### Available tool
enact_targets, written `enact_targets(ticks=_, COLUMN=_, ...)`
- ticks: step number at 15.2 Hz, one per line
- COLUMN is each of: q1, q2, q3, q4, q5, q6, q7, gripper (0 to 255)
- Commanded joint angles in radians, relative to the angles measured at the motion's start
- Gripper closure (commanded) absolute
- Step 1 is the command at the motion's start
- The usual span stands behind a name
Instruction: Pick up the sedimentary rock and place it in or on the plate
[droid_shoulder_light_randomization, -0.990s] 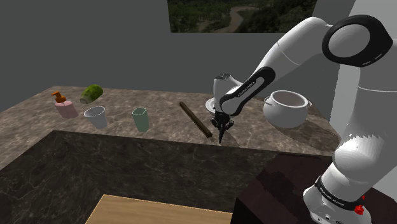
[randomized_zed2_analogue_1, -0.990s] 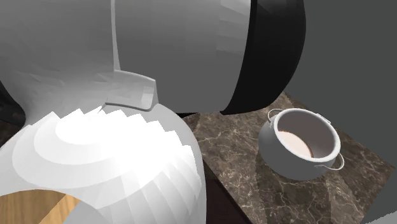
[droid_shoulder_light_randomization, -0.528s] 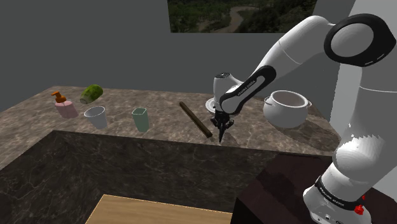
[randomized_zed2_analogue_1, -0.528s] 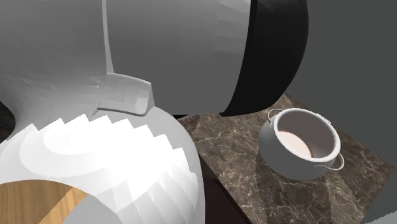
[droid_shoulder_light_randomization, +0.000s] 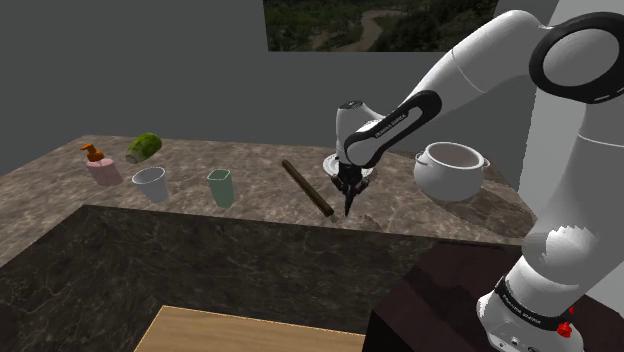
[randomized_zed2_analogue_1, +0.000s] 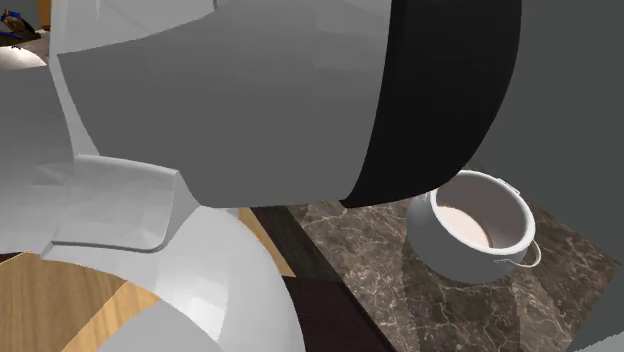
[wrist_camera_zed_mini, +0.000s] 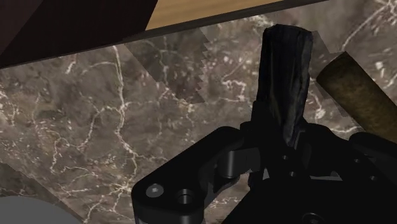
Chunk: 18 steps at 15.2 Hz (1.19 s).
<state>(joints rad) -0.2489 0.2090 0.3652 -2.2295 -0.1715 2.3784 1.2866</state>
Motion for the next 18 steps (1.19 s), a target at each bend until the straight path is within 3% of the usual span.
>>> enact_targets(ticks=1, q1=-0.004, q2=-0.022, q3=0.005, q4=0.006, q5=0.015, q6=-0.026, q7=-0.012, gripper=255)
enact_targets(ticks=7, q1=-0.01, q2=-0.079, q3=0.013, q4=0.026, q5=0.05, q6=-0.097, q7=-0.039, gripper=255)
enact_targets(ticks=18, q1=-0.078, q2=0.189, q3=-0.073, q4=0.421, q5=-0.022, q6=-0.228, q7=-0.183, gripper=255)
